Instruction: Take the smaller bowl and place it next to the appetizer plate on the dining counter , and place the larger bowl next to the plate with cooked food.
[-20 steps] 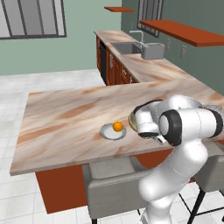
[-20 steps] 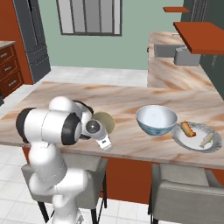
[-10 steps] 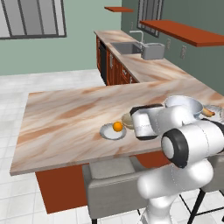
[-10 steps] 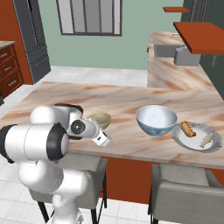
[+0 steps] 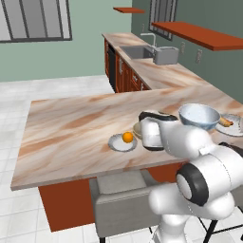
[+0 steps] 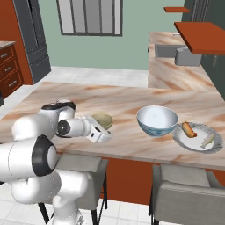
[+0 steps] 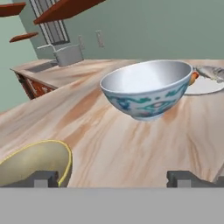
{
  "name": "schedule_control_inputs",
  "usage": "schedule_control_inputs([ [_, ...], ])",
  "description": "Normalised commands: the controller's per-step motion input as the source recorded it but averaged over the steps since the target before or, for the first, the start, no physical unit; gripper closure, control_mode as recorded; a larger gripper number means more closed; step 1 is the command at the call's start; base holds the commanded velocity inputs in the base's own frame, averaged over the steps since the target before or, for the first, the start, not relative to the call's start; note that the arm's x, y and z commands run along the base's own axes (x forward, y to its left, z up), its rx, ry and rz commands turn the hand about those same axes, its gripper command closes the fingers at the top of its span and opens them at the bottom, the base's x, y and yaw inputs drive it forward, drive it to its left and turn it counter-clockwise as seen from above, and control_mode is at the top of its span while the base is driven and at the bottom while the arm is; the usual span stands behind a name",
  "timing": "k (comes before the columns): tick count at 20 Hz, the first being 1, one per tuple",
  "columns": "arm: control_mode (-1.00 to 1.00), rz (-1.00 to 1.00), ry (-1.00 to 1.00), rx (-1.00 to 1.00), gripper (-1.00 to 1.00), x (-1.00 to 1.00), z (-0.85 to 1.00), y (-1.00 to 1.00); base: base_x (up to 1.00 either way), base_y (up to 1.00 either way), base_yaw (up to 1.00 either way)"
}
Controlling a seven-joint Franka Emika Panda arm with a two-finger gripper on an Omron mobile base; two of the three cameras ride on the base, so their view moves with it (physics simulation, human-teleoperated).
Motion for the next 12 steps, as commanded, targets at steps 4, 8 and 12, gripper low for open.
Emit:
schedule_control_inputs([
  [4, -1.00, 0.00, 0.12, 0.00, -1.00, -0.39, 1.00, -0.04, 0.00, 0.00, 0.00],
  [8, -1.00, 0.00, 0.12, 0.00, -1.00, -0.41, 1.00, -0.05, 0.00, 0.00, 0.00],
  [12, -1.00, -0.01, 0.10, -0.10, -1.00, -0.60, 1.00, -0.41, 0.00, 0.00, 0.00],
])
